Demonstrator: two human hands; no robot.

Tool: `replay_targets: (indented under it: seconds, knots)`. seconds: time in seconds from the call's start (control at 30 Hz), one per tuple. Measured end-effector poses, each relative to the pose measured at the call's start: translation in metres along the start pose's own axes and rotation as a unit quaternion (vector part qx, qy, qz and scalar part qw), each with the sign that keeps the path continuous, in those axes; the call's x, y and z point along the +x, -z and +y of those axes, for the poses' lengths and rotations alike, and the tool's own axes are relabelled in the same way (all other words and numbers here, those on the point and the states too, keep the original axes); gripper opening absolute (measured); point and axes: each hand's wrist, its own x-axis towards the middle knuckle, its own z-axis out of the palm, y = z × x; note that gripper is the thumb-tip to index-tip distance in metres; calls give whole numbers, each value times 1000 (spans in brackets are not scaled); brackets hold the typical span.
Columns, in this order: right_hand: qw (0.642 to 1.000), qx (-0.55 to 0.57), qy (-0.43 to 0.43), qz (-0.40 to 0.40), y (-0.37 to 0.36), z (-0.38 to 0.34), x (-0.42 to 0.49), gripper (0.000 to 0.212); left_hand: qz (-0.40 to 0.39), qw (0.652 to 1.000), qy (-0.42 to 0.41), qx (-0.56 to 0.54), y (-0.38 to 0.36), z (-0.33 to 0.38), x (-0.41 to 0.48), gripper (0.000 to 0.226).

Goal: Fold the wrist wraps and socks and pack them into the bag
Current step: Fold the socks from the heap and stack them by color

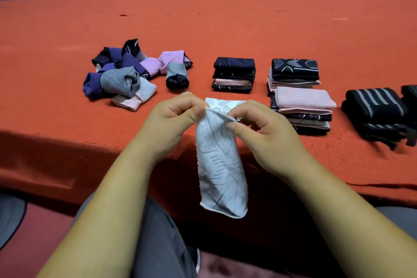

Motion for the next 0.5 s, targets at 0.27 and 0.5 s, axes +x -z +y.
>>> replay_targets:
  seconds: [0.27, 0.5]
  knots:
    - [984, 117, -55, -125, 28, -1, -3, 10, -33, 999, 9, 31, -2, -8, -3, 31]
    - [995, -50, 12, -81, 34, 6, -2, 3, -66, 983, 111, -127, -13, -2, -5, 19]
